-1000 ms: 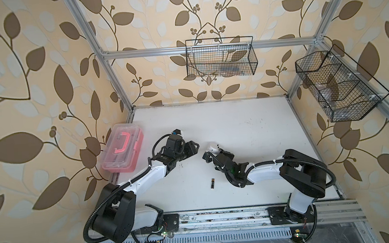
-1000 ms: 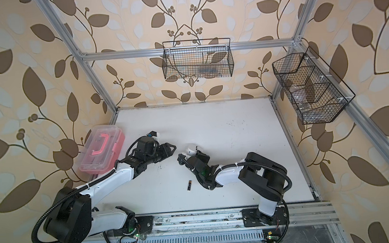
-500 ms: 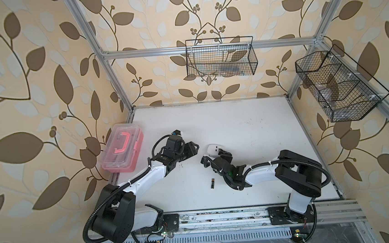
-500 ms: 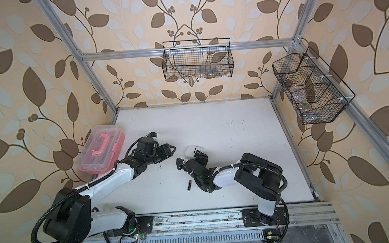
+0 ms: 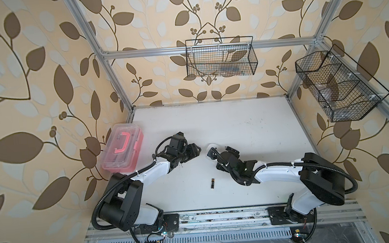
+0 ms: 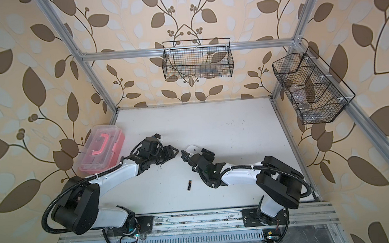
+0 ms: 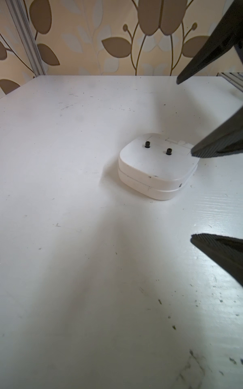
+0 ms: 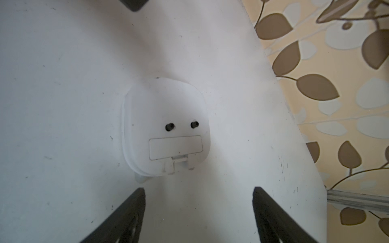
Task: Insert the battery into the alarm
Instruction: Adjust the alarm at the center of the board.
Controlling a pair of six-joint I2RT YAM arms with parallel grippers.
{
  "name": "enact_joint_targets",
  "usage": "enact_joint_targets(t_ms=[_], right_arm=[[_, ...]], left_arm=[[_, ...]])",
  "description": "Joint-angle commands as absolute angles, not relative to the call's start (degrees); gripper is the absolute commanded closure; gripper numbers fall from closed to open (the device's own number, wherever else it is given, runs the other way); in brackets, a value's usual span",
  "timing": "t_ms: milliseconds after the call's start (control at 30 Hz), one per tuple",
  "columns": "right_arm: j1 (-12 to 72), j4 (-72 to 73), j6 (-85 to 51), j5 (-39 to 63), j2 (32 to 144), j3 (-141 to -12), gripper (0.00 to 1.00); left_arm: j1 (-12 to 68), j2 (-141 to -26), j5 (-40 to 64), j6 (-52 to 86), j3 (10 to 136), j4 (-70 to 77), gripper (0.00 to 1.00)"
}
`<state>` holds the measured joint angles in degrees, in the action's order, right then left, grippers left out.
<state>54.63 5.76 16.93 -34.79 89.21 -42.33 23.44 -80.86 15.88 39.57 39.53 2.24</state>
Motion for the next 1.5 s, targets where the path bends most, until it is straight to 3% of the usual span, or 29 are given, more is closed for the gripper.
enact_joint_targets(t_ms=[0, 133, 200, 533, 933, 1267, 1467], right_arm=[[51.05, -2.28, 6.59, -25.78, 83.94, -43.64, 0.20], [39.80, -5.73, -9.78, -7.65, 78.35, -43.42, 0.23], [36.70, -6.14, -13.87, -4.89, 77.62, -42.57, 0.24], [34.56, -8.57, -21.20, -0.69, 87.78, -46.37, 0.27], [31.08, -7.43, -22.95, 5.00, 96.25, -50.97, 0.28], [26.91, -7.89, -20.22, 9.91, 96.69, -53.81, 0.30], [25.74, -8.61, -22.01, 11.70, 90.97, -52.15, 0.35]], left_arm=[[24.41, -81.99, 17.92, 39.36, 43.04, 4.75, 0.39], [24.52, -87.31, 18.62, 35.88, 47.52, 2.69, 0.38], [24.52, -90.41, 18.92, 33.69, 50.35, 1.12, 0.37], [26.08, -101.48, 26.45, 31.62, 57.41, 2.83, 0.33], [29.21, -98.34, 28.24, 39.05, 49.16, 11.94, 0.33], [32.41, -97.27, 26.97, 44.38, 45.57, 18.92, 0.34], [32.61, -92.36, 19.73, 42.86, 43.96, 15.46, 0.36]])
